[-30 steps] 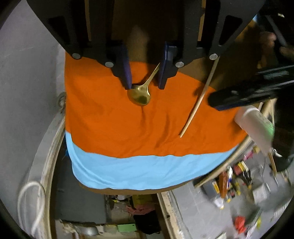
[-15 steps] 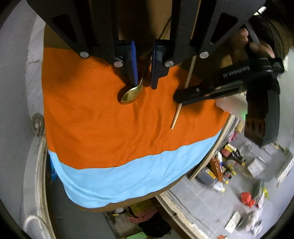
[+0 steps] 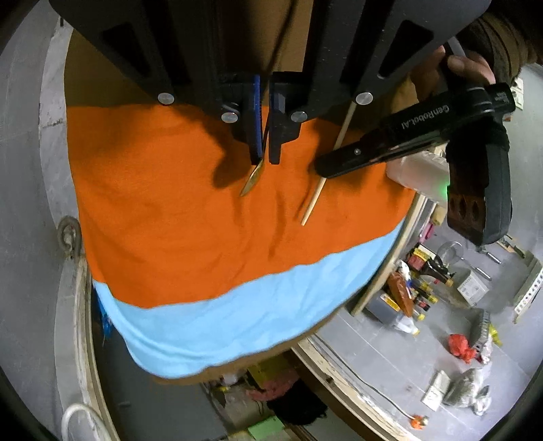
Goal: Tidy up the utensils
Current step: 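Grasp the last chopstick with the left gripper while the right gripper grasps the gold spoon, then lift the chopstick and gold spoon and drop both into the caddy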
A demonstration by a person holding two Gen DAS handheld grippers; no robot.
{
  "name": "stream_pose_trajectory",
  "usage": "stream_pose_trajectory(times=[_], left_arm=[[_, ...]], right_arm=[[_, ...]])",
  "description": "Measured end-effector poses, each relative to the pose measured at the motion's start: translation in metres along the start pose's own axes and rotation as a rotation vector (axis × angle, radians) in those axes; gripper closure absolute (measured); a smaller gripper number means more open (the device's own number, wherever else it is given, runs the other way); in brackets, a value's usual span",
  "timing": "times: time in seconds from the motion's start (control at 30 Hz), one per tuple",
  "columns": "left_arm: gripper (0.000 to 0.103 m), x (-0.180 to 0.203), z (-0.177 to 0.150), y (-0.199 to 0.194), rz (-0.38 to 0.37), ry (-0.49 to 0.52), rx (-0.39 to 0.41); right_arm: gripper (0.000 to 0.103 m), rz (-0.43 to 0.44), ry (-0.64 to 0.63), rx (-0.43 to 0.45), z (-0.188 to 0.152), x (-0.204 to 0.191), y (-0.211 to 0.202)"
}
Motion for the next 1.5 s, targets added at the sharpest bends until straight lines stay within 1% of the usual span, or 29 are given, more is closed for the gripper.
stream_pose_trajectory(times=[0.2, 0.27, 0.4, 0.57, 0.77, 0.87, 0.97, 1.1, 1.17, 1.27, 1.37, 1.43, 1.5], left_arm=[[0.098, -0.003, -0.015, -0.048, -0.014, 0.025, 0.14], [0.098, -0.008, -0.02, -0.067, -0.013, 0.024, 0.192], [0.098, -0.018, -0.019, -0.092, -0.02, 0.004, 0.273], [0.098, -0.035, -0.015, -0.124, -0.034, -0.025, 0.349], [0.098, -0.042, -0.008, -0.157, -0.062, -0.004, 0.414], [0.098, -0.041, -0.002, -0.173, -0.071, 0.011, 0.45], [0.098, -0.049, 0.007, -0.196, -0.078, 0.017, 0.5], [0.098, -0.065, 0.019, -0.226, -0.05, 0.019, 0.585], [0.098, -0.085, 0.029, -0.247, -0.024, 0.004, 0.647], [0.098, -0.112, 0.04, -0.268, 0.019, -0.032, 0.724], [0.098, -0.142, 0.052, -0.281, 0.061, -0.085, 0.793], [0.098, -0.167, 0.059, -0.285, 0.084, -0.137, 0.831], [0.098, -0.183, 0.064, -0.284, 0.098, -0.17, 0.852]], right_arm=[[0.101, -0.076, -0.107, 0.116, -0.009, -0.031, -0.027], [0.101, -0.09, -0.128, 0.148, -0.008, -0.035, -0.037], [0.101, -0.111, -0.163, 0.224, -0.008, -0.054, -0.055], [0.101, -0.114, -0.19, 0.291, -0.003, -0.077, -0.073], [0.101, -0.104, -0.216, 0.366, 0.001, -0.104, -0.094], [0.101, -0.087, -0.228, 0.405, 0.006, -0.125, -0.103], [0.101, -0.052, -0.25, 0.456, 0.013, -0.147, -0.112], [0.101, 0.038, -0.281, 0.561, 0.029, -0.182, -0.121], [0.101, 0.092, -0.293, 0.628, 0.04, -0.203, -0.122], [0.101, 0.17, -0.297, 0.713, 0.052, -0.234, -0.116], [0.101, 0.207, -0.307, 0.781, 0.058, -0.263, -0.105], [0.101, 0.211, -0.32, 0.806, 0.062, -0.28, -0.092], [0.101, 0.205, -0.333, 0.82, 0.064, -0.293, -0.079]])
Point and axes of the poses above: each gripper's, at about its wrist camera, not at the fingertips, and y roughly the way its jaws point, x to its right, z to its top, the point moved 3 cm from there along y, roughly the way its jaws point, and after that the axes turned 2 degrees about -x, right-handed, at the moved point
